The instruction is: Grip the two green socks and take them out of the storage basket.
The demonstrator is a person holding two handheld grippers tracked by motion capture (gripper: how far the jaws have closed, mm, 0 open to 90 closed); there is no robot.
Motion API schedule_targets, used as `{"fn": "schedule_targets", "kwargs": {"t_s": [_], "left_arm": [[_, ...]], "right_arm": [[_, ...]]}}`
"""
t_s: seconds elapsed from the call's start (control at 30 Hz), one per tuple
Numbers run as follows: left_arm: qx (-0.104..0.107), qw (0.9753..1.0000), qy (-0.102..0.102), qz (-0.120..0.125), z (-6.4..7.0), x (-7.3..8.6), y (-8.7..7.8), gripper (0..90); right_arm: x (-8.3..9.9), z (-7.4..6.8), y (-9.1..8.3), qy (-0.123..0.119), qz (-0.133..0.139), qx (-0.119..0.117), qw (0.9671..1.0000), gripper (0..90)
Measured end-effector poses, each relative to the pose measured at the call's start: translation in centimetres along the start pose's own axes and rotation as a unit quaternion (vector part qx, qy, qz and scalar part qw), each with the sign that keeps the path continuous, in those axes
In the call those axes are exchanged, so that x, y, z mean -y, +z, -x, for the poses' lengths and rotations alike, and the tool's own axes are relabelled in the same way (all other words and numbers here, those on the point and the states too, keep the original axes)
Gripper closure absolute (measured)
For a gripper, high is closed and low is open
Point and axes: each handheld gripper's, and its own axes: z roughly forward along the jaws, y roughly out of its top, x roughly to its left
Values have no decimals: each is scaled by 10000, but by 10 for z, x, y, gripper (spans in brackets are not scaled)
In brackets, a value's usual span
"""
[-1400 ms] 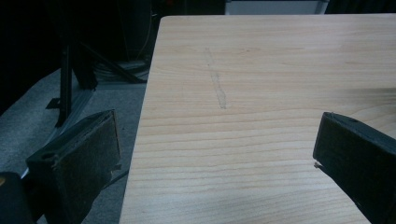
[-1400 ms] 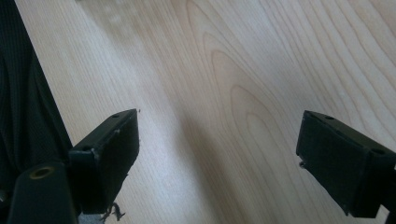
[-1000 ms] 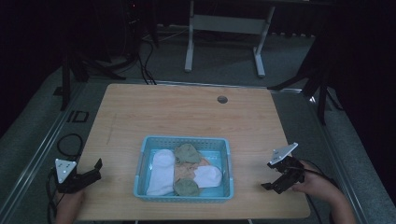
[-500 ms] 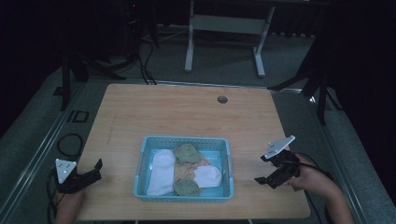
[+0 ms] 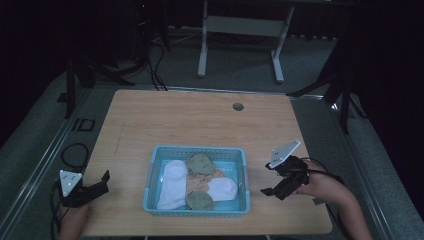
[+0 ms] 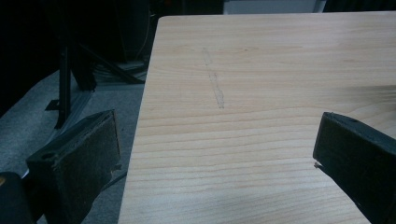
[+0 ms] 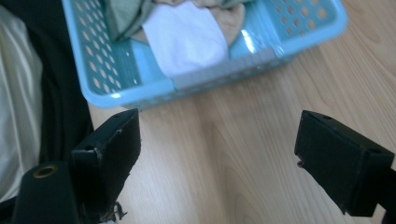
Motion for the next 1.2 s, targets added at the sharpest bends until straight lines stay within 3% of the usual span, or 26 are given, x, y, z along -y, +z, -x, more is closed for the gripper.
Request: {"fn": "schedule_targets", "kwargs": {"t_s": [0.43, 0.77, 1.2], "left_arm": [[9, 10000, -8, 5, 0, 0, 0, 4], [20, 10000, -22, 10, 0, 0, 0, 3], [37, 10000, -9, 12, 0, 0, 0, 3]], "right_arm": [[-41, -9, 21, -397, -31, -339, 9986, 142], [-64, -16, 39, -726, -81, -462, 9963, 170], [-85, -22, 64, -881, -219, -673, 9936, 213]]}}
